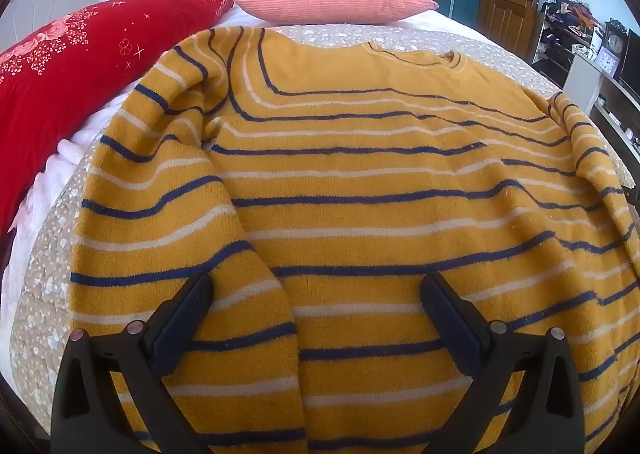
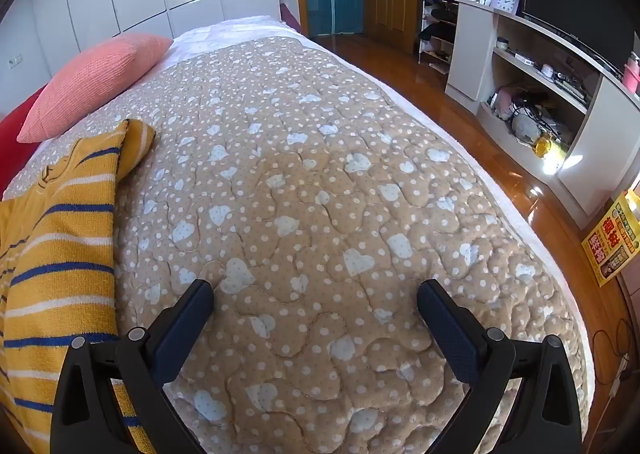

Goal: Fold small clothes

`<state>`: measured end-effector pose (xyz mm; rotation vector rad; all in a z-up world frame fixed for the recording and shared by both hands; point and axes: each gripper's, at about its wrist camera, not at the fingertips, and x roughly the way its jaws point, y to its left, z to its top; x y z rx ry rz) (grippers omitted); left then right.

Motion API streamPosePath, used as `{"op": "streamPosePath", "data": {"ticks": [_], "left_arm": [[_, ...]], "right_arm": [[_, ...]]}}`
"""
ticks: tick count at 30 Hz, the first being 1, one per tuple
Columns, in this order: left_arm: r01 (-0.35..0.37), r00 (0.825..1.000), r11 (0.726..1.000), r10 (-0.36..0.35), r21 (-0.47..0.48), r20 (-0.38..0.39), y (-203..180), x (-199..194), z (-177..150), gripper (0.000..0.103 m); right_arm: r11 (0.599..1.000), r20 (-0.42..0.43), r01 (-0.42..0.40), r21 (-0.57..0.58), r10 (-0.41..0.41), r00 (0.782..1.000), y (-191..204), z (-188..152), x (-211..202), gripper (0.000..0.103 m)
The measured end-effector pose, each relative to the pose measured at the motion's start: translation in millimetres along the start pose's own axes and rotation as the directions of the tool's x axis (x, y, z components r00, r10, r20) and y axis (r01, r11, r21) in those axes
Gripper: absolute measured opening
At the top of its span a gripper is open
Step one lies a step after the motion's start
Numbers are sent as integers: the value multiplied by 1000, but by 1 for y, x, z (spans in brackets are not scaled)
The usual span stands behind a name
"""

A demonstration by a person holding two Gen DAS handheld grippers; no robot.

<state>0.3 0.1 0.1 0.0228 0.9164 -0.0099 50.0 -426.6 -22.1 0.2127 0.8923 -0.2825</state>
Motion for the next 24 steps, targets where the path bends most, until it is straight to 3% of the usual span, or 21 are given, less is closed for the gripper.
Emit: {"op": "streamPosePath", "data": {"ticks": [9,19,24], "left_arm": [[-22,1000,1000,23,18,-16,2,7,1,103],[-118,992,992,115,55,57,-8,-3,-5,103],[-112,988,993,114,-19,101,2,-41,-15,103]], "right_arm": [[1000,1,1,-2,-1,1000,0,0,0,103],[1000,-2,-20,12,20,1000,-8,2,0,103],[999,26,-36,31,35,999,-19,2,-5,103]]}}
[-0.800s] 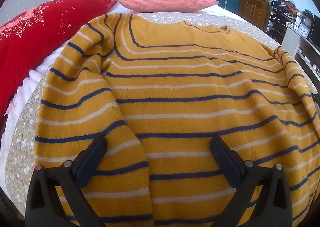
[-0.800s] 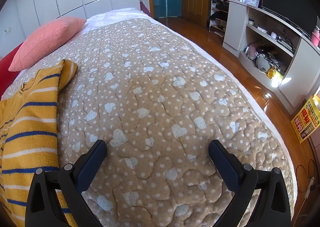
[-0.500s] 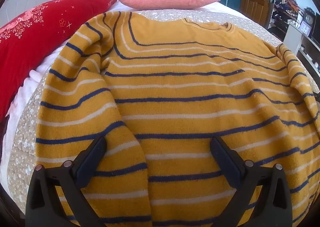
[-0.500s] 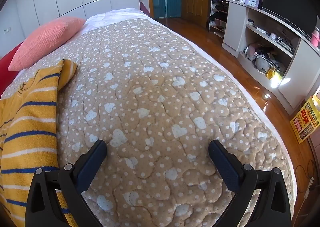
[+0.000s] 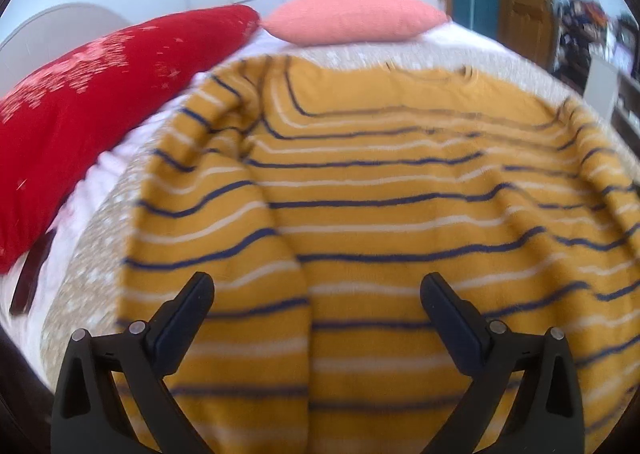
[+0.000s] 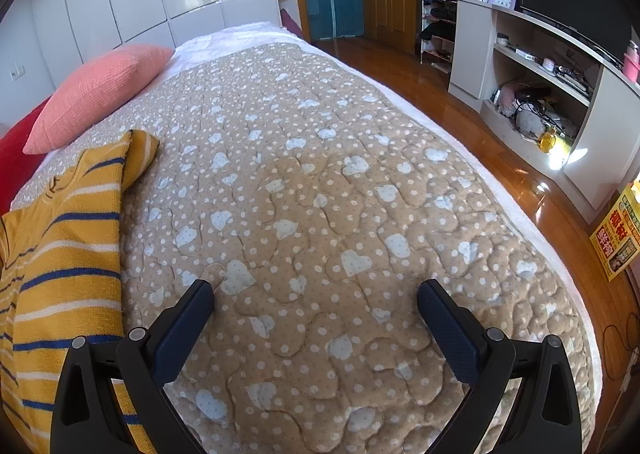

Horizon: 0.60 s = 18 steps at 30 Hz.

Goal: Fold small clothes

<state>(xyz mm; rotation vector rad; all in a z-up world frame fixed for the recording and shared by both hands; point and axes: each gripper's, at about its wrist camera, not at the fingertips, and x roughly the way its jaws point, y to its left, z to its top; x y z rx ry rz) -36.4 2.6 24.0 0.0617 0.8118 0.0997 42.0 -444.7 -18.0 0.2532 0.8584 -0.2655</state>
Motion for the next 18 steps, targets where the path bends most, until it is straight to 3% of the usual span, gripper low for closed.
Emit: {"op": "streamPosePath", "data": {"ticks": [3,5,8,11,13,14,15,16,18], "left_arm": [[13,995,999,-9,-34,102,12,-56,-2,103],[15,980,999,-8,-36,197,21,-95,-1,103],[-47,949,999,45,0,311,27,-150,6,103],[-63,933,998,54,12,355,30,-186,11,103],[-9,936,1000,3,16,352,31,-208,8,103],[14,936,1000,-17,10,350,32,-215,7,103],[43,935,999,-40,-2,352,34,-226,2,103],[58,936,998,-50,-12,349,35,-232,1,103],[108,938,994,-92,-30,335,40,-250,-8,103]], "right_arm": [[999,26,39,6,-39,999,-1,-3,-14,99],[998,58,69,11,-70,996,0,-9,-38,94],[999,200,35,-22,-30,979,13,-35,-111,94],[990,418,93,-104,-41,907,42,-73,-201,96],[977,575,161,-136,-55,817,63,-102,-257,103],[970,660,195,-147,-51,750,74,-120,-284,103],[965,690,206,-159,-40,723,80,-127,-295,103],[958,696,212,-194,-18,718,88,-135,-306,103],[936,593,157,-316,66,802,104,-139,-315,103]]}}
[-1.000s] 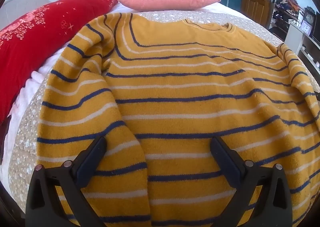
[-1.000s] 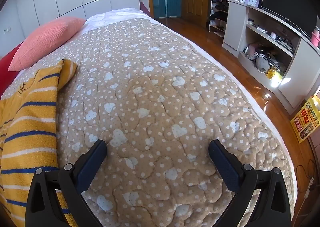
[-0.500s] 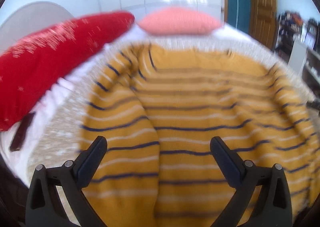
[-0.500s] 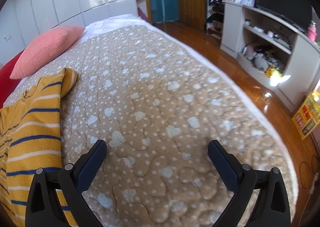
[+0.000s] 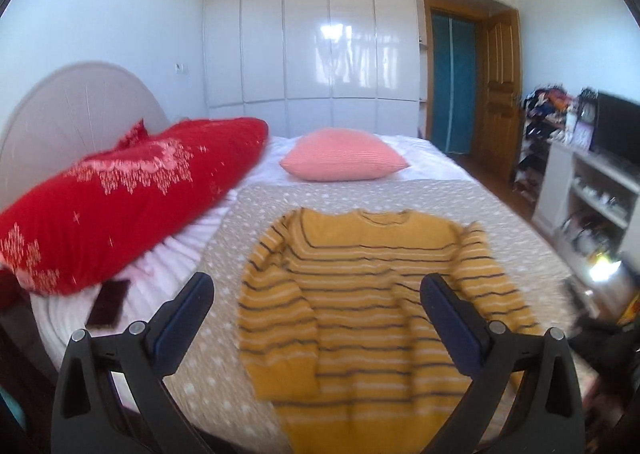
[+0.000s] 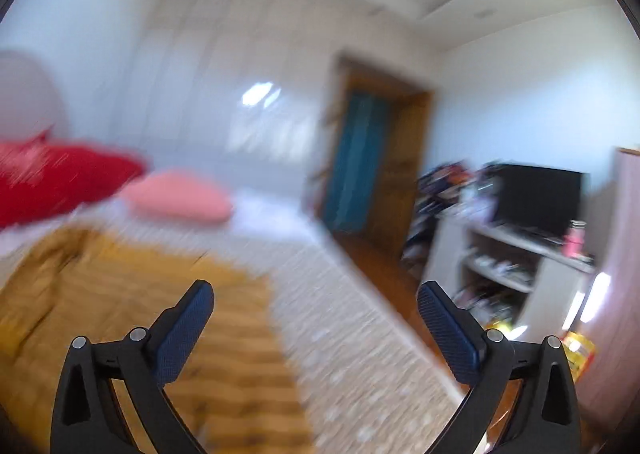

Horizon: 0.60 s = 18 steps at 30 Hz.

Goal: Fold small clothes

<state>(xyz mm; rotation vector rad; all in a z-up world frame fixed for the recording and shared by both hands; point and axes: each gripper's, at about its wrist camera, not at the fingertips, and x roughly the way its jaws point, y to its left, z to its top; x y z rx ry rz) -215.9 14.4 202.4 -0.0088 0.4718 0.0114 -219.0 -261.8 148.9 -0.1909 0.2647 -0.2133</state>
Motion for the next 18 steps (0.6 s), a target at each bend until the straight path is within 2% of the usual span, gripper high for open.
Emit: {"op": "streamPosePath", "data": {"ticks": [2,6,9,14,18], "left_arm": [[15,1000,1000,-15,-20,-13,4,-14,-4,103],[10,1000,999,-10,-48,-3,12,-29,-9,103],[-20,1000,998,20,-64,1,22,-34,-11,103],[-19,999,994,16,-108,-29,36,-30,-14,103],[-22,999,993,17,-117,-46,37,-27,-17,103]], "right_arm": [[993,-49,-119,5,119,992,9,5,-6,102],[978,-63,-190,90,196,979,8,21,-27,103],[947,-59,-281,158,293,954,13,35,-38,103],[932,-54,-335,138,345,937,35,42,-49,103],[929,-72,-353,108,362,929,52,41,-40,103]]}}
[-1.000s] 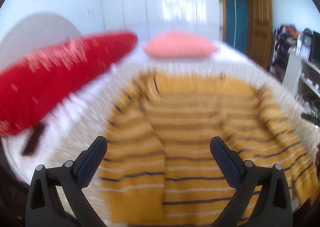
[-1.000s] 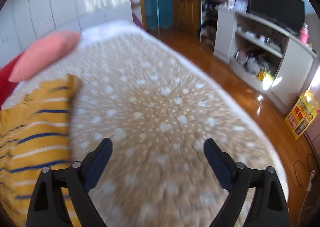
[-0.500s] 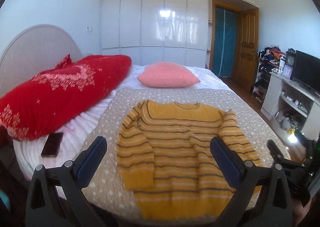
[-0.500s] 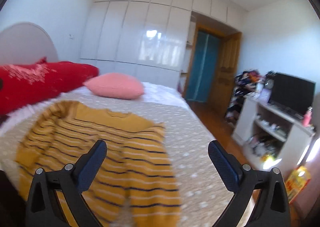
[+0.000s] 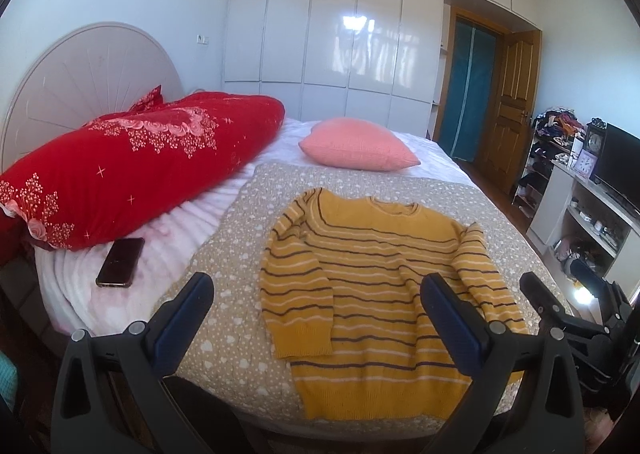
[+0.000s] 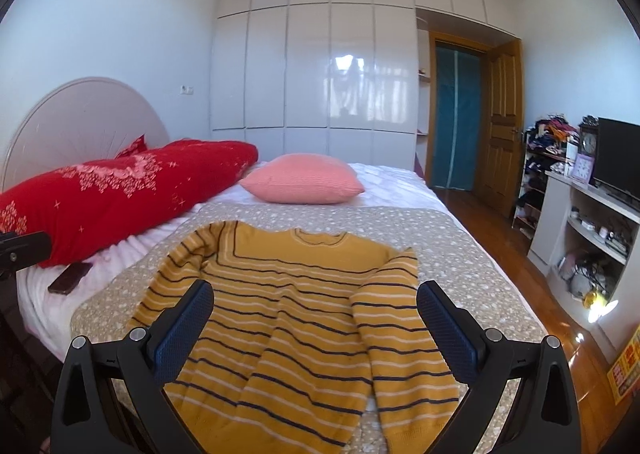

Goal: Fold small clothes

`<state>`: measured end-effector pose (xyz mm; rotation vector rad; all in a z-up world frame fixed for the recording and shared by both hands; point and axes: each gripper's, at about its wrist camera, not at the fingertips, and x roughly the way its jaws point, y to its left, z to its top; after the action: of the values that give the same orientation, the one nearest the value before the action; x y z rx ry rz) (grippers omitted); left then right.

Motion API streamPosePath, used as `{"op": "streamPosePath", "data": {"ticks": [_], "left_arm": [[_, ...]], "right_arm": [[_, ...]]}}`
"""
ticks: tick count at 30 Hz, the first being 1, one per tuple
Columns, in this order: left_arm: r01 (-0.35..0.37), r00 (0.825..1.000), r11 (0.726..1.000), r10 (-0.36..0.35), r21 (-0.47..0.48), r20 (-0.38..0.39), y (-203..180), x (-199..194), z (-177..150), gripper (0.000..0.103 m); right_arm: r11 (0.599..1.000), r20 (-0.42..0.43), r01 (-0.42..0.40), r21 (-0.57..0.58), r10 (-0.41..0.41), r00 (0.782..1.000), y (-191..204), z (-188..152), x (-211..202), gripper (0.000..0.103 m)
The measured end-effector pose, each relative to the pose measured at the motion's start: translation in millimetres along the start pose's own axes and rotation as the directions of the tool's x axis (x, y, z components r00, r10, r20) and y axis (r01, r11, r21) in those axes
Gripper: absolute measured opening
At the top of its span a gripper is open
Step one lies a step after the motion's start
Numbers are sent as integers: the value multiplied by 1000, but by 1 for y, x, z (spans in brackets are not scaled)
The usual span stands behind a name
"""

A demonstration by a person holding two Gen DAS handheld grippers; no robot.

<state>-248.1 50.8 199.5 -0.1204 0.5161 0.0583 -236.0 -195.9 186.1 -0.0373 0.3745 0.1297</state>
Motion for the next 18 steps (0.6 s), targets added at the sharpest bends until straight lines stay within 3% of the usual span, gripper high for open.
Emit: {"op": "streamPosePath", "data": {"ticks": [18], "left_arm": [[-42,997,999,42,1,-60,-13,18,-4,103]], "right_arm": [[997,-81,-15,73,21,996,-9,-12,31,103]]}}
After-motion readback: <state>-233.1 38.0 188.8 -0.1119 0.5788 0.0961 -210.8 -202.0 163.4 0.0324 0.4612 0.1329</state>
